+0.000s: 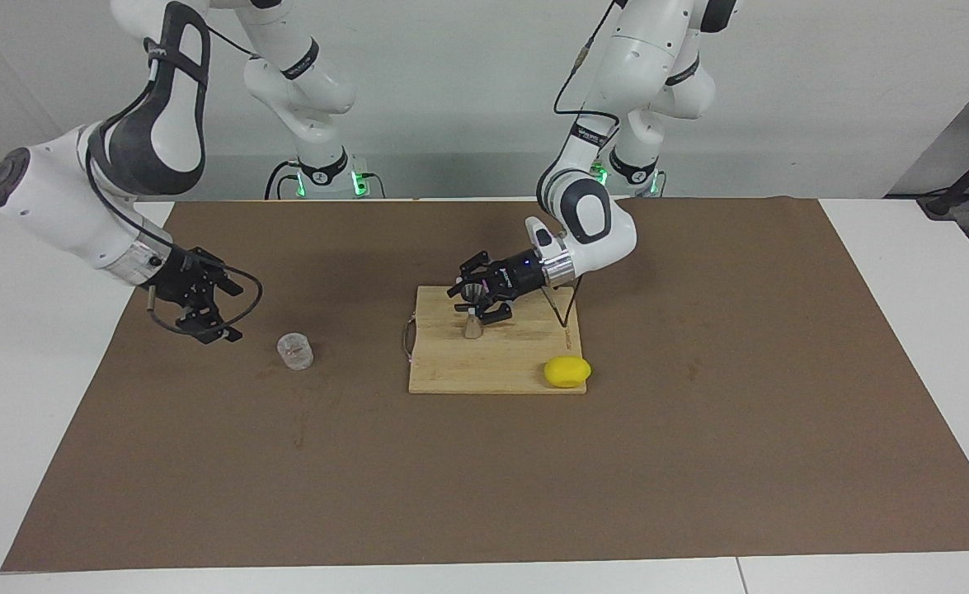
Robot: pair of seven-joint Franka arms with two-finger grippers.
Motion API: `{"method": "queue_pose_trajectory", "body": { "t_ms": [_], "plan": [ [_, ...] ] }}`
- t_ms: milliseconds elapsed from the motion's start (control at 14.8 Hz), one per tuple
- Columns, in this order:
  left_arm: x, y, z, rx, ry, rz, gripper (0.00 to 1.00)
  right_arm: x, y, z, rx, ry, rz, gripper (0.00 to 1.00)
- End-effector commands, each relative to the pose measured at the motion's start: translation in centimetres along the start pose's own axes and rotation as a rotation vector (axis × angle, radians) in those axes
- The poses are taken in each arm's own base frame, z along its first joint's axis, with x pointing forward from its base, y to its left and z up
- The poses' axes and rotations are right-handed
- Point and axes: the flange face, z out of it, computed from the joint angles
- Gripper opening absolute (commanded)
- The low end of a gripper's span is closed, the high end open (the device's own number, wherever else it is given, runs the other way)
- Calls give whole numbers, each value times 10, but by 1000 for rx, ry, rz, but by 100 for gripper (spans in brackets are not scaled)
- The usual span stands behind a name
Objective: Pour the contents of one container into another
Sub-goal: 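Lower the metal cup while the right gripper reaches the glass cup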
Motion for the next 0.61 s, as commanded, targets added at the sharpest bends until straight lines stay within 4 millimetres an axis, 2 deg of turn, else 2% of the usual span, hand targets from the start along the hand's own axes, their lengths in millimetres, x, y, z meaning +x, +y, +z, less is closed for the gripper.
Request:
{"method": "queue_pose_trajectory", "body": {
  "t_ms": [0, 135, 203, 271, 339, 406, 542],
  "plan": [
    [3, -3, 7, 32, -12, 43, 65, 19, -5, 39, 6, -40, 53, 100],
    [3, -3, 7, 32, -12, 58, 74, 29, -6, 57, -10, -55, 66, 100],
    [3, -3, 6, 32, -11, 62, 86, 33, -6, 67, -23, -64, 66, 100],
    [4, -3, 7, 32, -11, 67, 89, 40, -6, 79, -19, -91, 42, 100],
    [8, -5, 8, 34, -7, 74, 97, 46, -6, 90, -5, -115, 10, 100],
    [8, -6, 9, 35, -8, 74, 100, 55, -4, 100, -3, -128, 8, 100],
    [11, -8, 10, 40, -6, 78, 100, 56, 1, 109, -15, -142, 12, 100]
  ]
}}
